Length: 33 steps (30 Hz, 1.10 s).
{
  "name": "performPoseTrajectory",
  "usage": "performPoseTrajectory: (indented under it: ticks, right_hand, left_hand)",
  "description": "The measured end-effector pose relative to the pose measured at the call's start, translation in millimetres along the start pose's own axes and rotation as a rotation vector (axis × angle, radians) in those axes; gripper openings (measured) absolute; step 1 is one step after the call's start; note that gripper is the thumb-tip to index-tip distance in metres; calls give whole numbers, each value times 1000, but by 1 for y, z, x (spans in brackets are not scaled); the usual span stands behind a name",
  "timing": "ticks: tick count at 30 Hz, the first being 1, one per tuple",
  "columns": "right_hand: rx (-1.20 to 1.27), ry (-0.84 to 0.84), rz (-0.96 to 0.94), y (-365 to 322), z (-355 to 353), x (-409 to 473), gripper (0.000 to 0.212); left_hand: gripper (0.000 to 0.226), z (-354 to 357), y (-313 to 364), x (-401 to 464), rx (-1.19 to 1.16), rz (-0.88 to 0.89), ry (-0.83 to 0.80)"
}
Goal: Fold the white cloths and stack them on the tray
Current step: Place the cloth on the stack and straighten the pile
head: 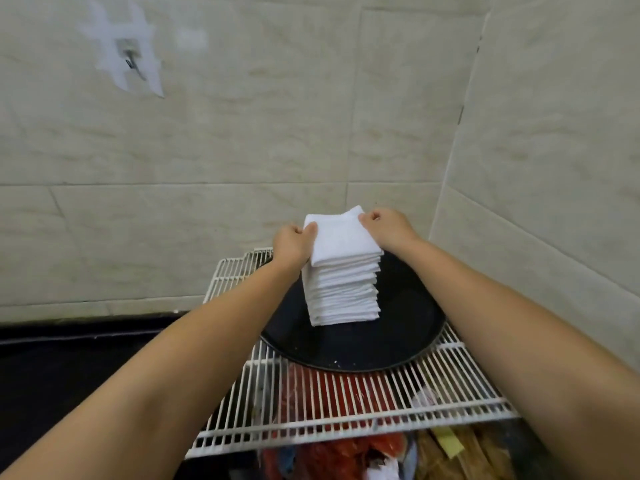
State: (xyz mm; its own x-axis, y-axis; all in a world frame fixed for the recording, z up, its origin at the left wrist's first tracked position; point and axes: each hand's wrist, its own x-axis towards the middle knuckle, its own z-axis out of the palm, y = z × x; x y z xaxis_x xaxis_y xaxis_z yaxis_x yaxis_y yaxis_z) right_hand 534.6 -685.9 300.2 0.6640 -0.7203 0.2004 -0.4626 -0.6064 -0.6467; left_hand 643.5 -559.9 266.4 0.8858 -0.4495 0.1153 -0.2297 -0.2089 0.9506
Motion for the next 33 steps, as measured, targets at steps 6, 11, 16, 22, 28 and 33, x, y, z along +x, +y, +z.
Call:
performPoseTrajectory:
  ticks: [6, 11, 16, 22, 28, 33]
  right_hand:
    - [-7, 9, -25, 11, 5, 2, 31]
    - [47, 35, -1, 17, 5, 3, 33]
    - [780, -24, 285, 43, 8, -14, 45]
    - [987, -209, 400, 64, 47, -40, 60]
    - [995, -252, 325, 56, 57, -46, 56]
    - [946, -293, 310, 58, 57, -45, 56]
  left_hand:
    - [45, 5, -10, -2, 22, -21, -37]
    - [45, 1, -14, -2, -28, -47, -60]
    - [63, -8, -31, -10, -308, -288, -64]
    - [71, 7, -40, -40, -549, -496, -244]
    - [67, 18, -36, -40, -491, -492, -275]
    - [74, 18, -35, -38, -482, -491, -305]
